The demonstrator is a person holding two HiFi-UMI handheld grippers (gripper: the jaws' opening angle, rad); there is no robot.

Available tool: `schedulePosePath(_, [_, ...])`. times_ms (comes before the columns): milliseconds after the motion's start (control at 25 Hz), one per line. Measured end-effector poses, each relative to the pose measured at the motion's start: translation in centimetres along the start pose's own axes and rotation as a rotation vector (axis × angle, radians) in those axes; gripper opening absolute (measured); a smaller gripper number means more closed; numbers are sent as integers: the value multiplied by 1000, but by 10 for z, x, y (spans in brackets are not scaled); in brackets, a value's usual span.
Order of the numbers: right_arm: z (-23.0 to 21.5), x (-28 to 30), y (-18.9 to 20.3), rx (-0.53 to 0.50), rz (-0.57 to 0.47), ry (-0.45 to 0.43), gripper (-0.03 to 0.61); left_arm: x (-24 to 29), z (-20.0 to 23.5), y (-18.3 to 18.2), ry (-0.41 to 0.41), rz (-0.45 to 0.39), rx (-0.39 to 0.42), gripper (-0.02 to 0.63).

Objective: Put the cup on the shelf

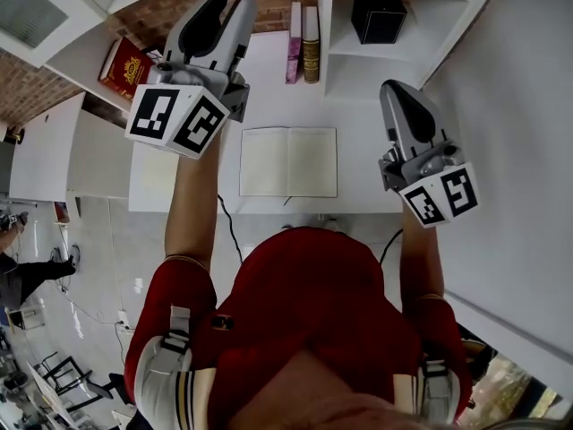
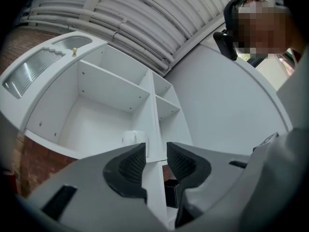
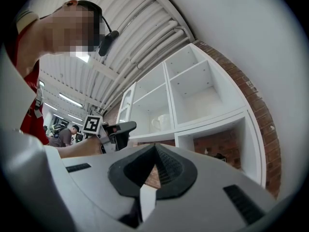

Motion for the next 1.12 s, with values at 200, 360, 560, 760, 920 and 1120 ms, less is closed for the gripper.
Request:
schedulePosePath(200, [6, 0, -3, 6, -15, 1, -3, -20, -19, 7, 36, 12, -27, 123])
schedulePosePath(360, [14, 2, -3, 6, -25, -8, -3, -33, -33, 13, 40, 8, -48, 110])
schedulePosePath(560, [23, 3, -4, -17, -30, -13, -3, -47, -47, 25, 47, 19, -72, 70])
schedulePosePath(760, [28, 2, -4, -29, -37, -11, -3, -54, -57, 31, 65, 33, -71, 38])
schedulePosePath(920, [32, 3, -1, -26, -39, -10, -3, -60, -63, 34, 79, 40, -68, 12])
schedulePosePath(1120, [34, 4, 1, -27, -39, -13, -3, -64, -70, 38, 93, 47, -46, 6])
Point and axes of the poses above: the fingertips, and each gripper's own axes: x forward along the fingers, z to its left, y out of its underside, the point moved 9 cm from there along -x, backward along the fingers
